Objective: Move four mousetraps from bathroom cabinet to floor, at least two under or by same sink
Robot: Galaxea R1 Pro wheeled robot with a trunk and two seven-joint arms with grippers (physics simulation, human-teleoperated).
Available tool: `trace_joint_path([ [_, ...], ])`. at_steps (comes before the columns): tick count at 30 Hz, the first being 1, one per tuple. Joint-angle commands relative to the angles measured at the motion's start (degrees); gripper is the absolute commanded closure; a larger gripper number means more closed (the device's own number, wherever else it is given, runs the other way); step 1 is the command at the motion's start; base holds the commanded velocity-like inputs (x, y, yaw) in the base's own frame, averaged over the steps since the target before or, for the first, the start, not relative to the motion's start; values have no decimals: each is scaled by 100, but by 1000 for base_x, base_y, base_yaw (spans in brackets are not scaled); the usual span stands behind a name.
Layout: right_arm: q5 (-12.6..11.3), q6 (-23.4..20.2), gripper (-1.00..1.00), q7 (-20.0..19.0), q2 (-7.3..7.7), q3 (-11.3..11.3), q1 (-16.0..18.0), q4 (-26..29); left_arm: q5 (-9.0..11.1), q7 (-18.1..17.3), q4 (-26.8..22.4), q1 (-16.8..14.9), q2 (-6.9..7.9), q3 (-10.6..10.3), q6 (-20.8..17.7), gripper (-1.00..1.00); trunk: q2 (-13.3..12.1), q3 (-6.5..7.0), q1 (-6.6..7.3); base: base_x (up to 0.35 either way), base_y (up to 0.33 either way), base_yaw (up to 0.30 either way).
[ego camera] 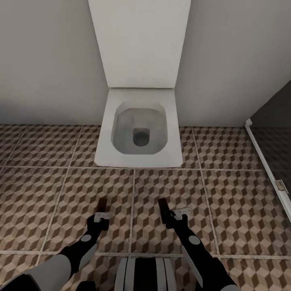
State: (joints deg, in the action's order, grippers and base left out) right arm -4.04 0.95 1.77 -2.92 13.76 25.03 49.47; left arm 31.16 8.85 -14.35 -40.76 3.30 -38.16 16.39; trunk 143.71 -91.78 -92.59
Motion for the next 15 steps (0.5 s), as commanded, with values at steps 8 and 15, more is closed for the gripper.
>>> trace_joint_path([
  [8,-44,10,100,17,2,15,2,0,5,64,-10,-2,4,-52,11,100,1,-3,-1,55,0,0],
  [15,-44,10,100,18,3,13,2,0,5,64,-7,-2,-22,-58,14,100,1,-3,-1,3,0,0],
])
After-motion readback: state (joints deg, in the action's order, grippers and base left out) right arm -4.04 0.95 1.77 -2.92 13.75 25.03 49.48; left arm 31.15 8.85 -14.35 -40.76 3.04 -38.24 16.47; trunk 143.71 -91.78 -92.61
